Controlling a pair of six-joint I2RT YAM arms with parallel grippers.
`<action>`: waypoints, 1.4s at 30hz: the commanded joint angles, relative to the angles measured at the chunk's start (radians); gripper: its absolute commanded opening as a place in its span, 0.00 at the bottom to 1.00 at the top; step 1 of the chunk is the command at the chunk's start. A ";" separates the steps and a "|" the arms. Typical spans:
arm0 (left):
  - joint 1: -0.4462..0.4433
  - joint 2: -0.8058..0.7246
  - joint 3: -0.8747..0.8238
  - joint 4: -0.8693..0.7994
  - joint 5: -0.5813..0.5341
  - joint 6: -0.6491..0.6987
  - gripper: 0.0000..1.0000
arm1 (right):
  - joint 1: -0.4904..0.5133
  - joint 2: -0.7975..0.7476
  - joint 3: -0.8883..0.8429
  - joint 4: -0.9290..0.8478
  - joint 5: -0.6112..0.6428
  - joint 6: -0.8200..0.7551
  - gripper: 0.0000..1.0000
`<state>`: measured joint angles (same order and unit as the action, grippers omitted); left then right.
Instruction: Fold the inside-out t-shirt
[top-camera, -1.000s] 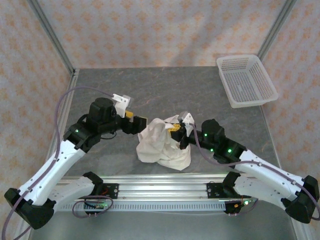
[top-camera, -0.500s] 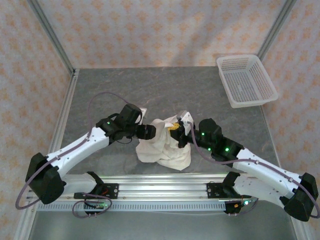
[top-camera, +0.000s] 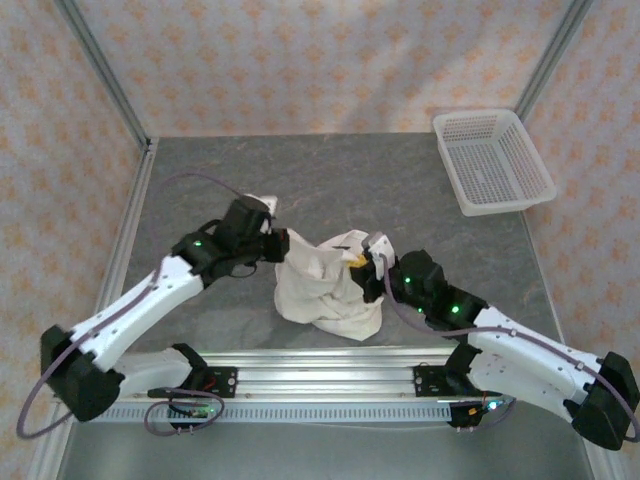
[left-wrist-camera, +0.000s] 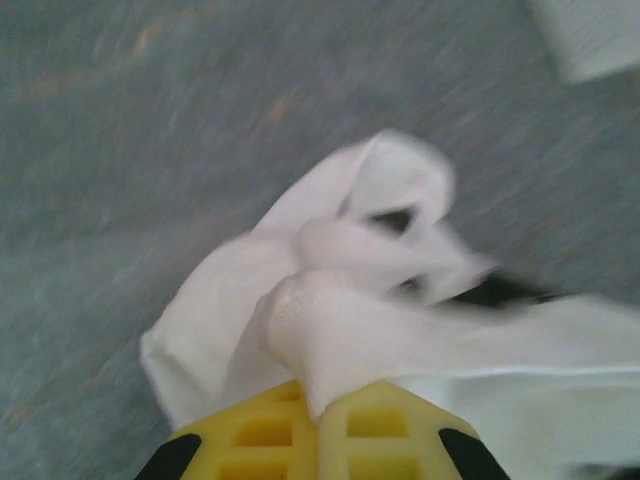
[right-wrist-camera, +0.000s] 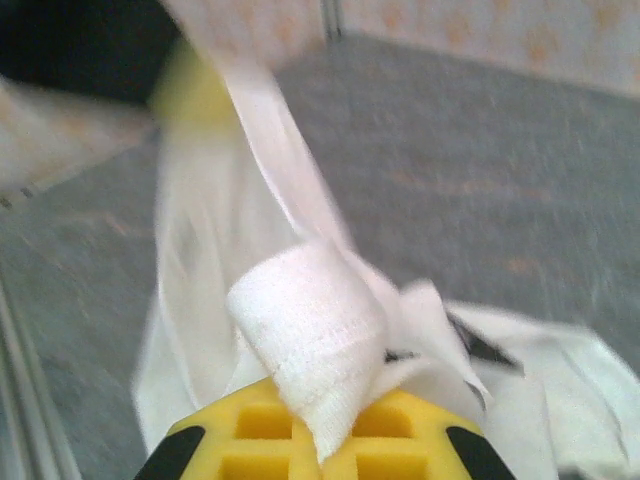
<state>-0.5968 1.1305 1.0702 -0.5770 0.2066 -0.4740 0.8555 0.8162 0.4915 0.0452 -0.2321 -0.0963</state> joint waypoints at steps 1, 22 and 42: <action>0.004 -0.043 0.084 -0.038 0.059 -0.004 0.00 | -0.004 -0.058 -0.034 0.065 -0.038 0.080 0.18; -0.014 -0.088 0.057 -0.073 0.007 0.002 0.00 | 0.113 0.525 0.439 -0.051 0.150 -0.035 0.49; 0.013 -0.084 0.131 -0.209 -0.137 0.070 0.00 | 0.087 0.372 0.375 -0.359 0.401 0.162 0.20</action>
<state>-0.5991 1.0554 1.1584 -0.7441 0.1200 -0.4397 0.9550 1.2144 0.8787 -0.2302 0.1753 0.0185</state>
